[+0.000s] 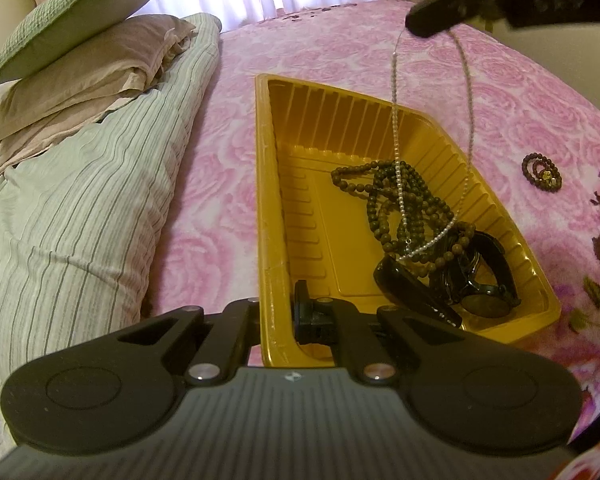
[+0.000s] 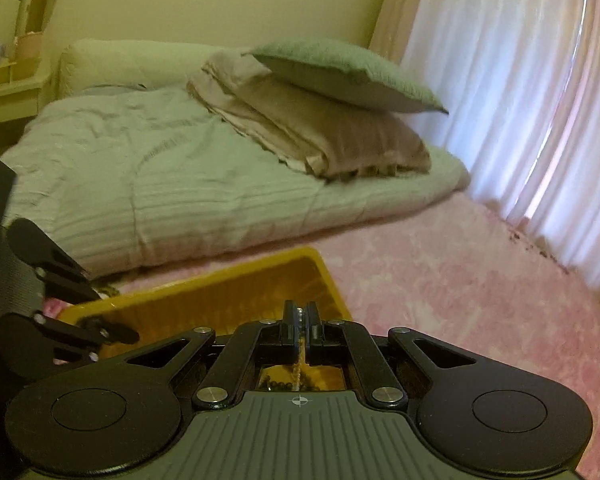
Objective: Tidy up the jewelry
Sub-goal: 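Lower the pearl necklace into the tray and open the right tool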
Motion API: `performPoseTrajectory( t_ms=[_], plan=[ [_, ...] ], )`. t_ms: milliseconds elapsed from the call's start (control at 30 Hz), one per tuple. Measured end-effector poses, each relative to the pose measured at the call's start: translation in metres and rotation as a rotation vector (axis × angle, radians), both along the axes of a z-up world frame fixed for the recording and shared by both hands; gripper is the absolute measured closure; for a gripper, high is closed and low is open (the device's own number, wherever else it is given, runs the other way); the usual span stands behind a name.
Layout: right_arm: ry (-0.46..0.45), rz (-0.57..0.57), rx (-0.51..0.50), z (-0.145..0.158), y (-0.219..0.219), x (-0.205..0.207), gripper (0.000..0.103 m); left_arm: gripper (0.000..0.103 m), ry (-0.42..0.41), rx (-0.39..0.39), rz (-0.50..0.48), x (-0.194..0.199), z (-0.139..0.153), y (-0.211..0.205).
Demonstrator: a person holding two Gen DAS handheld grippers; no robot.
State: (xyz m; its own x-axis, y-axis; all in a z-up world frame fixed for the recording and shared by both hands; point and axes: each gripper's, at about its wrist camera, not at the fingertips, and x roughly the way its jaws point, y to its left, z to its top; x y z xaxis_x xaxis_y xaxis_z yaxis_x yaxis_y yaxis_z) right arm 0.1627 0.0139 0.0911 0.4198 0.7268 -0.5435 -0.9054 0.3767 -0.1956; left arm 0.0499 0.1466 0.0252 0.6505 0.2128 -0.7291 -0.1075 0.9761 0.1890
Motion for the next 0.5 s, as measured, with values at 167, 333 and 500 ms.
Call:
performPoseTrajectory(
  t_ms=[167,333,500],
  plan=[
    [0.02,0.001,-0.004,-0.007,0.001,0.005,0.1,0.101,0.002,-0.001,0.004,0.0,-0.001,0.0],
    [0.045,-0.004,-0.006,-0.011,0.001,0.007,0.1,0.101,0.001,-0.002,0.004,0.001,0.0,0.001],
    [0.055,-0.008,-0.007,-0.014,0.001,0.006,0.1,0.101,0.001,-0.002,0.004,0.001,0.0,0.0]
  ],
)
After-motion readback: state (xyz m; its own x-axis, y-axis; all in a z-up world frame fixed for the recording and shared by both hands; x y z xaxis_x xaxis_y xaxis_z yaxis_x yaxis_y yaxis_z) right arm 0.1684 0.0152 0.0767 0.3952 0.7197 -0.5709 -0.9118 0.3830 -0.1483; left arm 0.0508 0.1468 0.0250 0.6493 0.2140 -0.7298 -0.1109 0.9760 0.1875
